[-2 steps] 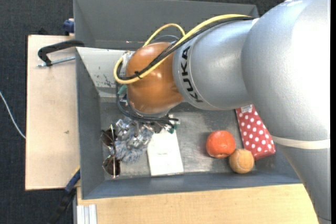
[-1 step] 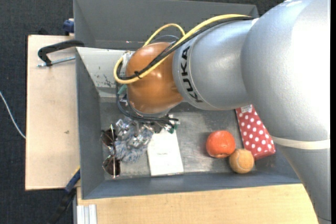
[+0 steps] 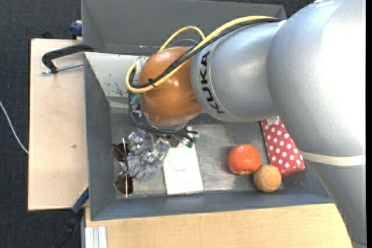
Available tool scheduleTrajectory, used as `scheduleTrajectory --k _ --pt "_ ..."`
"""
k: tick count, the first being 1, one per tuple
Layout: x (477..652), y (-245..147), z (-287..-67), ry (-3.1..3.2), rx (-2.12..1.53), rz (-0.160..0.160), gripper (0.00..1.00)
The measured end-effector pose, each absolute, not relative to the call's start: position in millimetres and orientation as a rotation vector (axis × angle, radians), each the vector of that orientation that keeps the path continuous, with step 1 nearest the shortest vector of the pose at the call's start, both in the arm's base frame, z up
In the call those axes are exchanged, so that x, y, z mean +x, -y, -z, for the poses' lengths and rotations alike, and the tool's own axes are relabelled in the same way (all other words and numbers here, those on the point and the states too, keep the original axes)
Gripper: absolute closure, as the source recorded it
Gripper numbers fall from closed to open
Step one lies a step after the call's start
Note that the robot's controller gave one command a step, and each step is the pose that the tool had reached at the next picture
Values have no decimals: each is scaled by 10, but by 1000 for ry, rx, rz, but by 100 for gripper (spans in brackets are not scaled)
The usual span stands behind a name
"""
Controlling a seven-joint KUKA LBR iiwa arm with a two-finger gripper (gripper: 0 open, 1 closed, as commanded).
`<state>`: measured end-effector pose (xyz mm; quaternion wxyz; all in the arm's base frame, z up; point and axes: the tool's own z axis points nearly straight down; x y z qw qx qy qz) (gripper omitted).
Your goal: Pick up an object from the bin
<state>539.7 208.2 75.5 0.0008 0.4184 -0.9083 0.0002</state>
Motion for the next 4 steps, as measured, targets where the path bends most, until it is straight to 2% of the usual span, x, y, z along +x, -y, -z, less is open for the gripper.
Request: scheduleTrajectory --k 4 --pt "5397 -2082 -755 2852 1314 0 100"
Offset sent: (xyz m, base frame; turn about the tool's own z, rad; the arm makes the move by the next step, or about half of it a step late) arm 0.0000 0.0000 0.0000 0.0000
